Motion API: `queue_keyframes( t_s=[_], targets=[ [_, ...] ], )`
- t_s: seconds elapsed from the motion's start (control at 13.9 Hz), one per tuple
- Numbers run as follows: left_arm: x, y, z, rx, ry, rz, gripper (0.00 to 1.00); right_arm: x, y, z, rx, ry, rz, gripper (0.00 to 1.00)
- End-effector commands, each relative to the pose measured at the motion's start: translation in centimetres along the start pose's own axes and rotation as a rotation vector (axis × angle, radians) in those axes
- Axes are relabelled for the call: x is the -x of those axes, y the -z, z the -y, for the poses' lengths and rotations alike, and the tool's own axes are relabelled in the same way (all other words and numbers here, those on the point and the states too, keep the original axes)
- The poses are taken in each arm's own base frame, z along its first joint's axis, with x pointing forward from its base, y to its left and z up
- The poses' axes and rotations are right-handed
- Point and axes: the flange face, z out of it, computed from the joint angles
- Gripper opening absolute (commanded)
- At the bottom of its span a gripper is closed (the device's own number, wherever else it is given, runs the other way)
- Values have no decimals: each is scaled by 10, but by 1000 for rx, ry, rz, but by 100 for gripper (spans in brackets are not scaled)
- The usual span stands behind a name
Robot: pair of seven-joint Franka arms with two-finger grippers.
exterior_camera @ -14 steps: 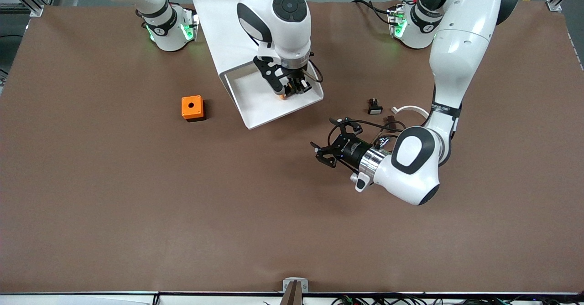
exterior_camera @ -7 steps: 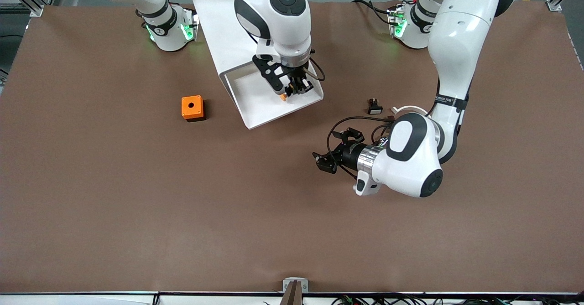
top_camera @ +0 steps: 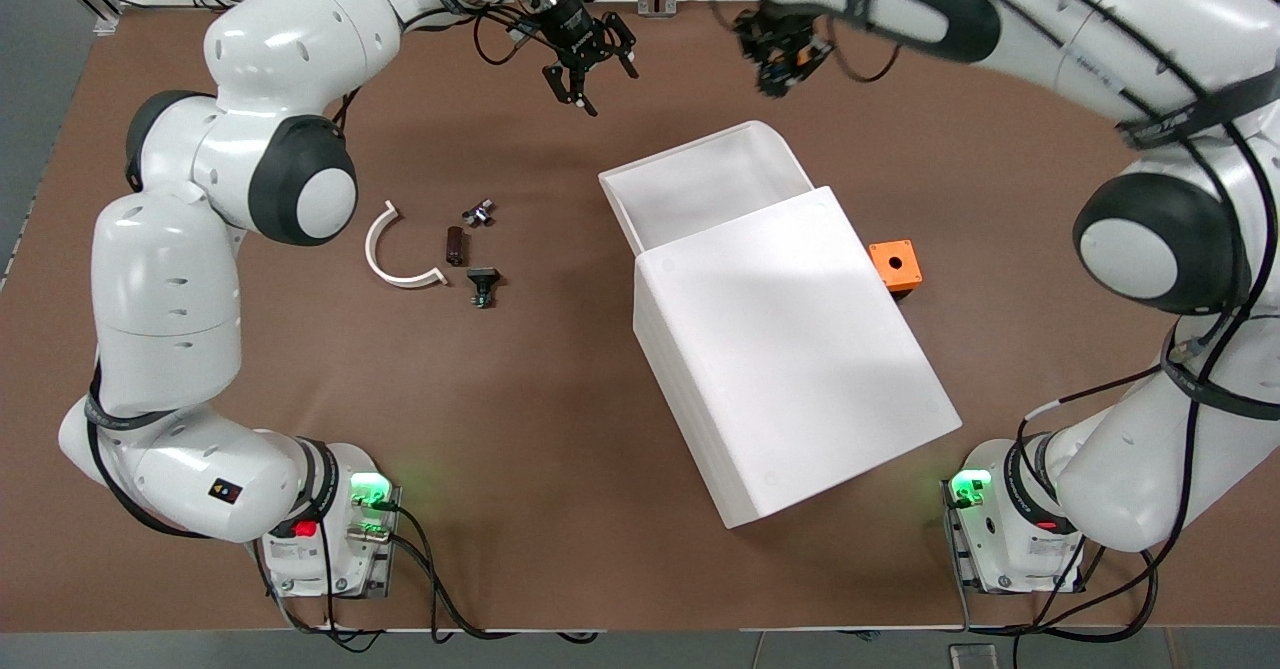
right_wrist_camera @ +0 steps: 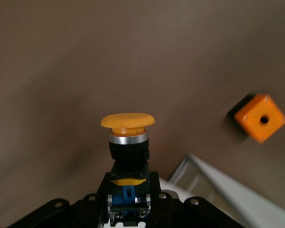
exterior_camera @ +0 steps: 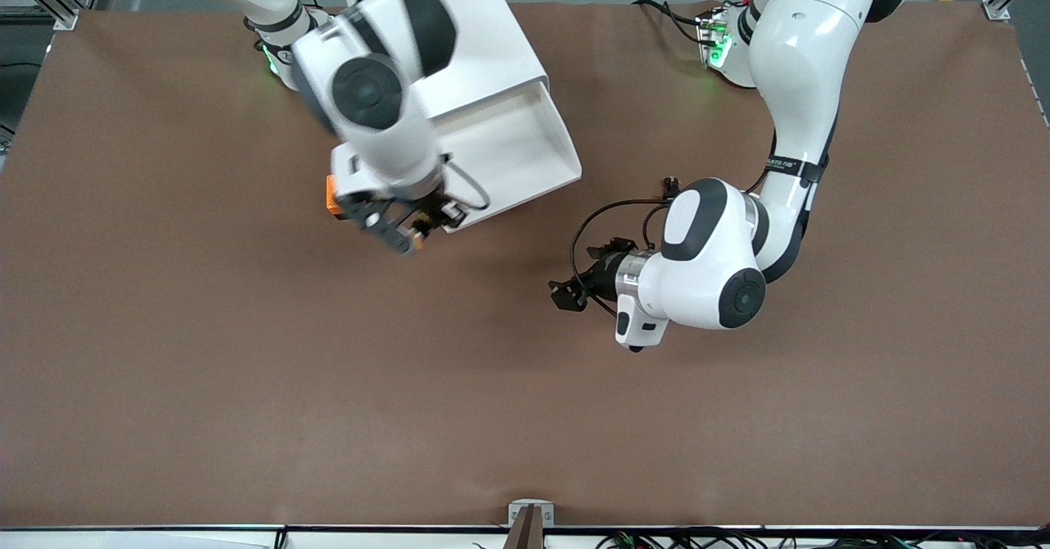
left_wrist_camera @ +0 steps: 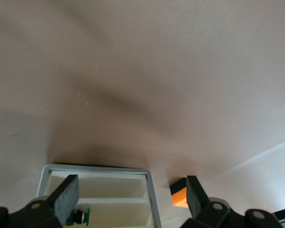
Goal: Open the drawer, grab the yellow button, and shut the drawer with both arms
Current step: 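Carry the yellow button away and set it on the table with the right gripper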
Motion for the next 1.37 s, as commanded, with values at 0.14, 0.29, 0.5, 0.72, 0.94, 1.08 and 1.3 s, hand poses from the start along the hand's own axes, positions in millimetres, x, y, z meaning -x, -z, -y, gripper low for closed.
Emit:
queue_keyframes(
  t_s=[0.14,0.29,0.5,0.72,0.94,1.08,1.3],
  targets=[
    [0,4,-1,5,-34,-81,99,-132,-23,-88,17,218,1,0],
    [3,7,0,-12,-49,-111,99,-167,-49,-118,38,271,-34,0],
    [13,-2,-5,-35,-78,-157,99,-212,-97,-173,10,335,-59,0],
    [27,-17,-7,-113,-134,-252,99,-248,-141,-215,-14,389,-96,0],
    [55,-25,-13,-161,-205,-322,99,-288,-188,-258,-22,411,-107,0],
    [83,-20,-17,-164,-248,-351,99,-306,-214,-282,-25,423,-105,0],
    [115,-29,-17,-172,-242,-359,99,-316,-235,-298,-29,401,-102,0]
  ],
)
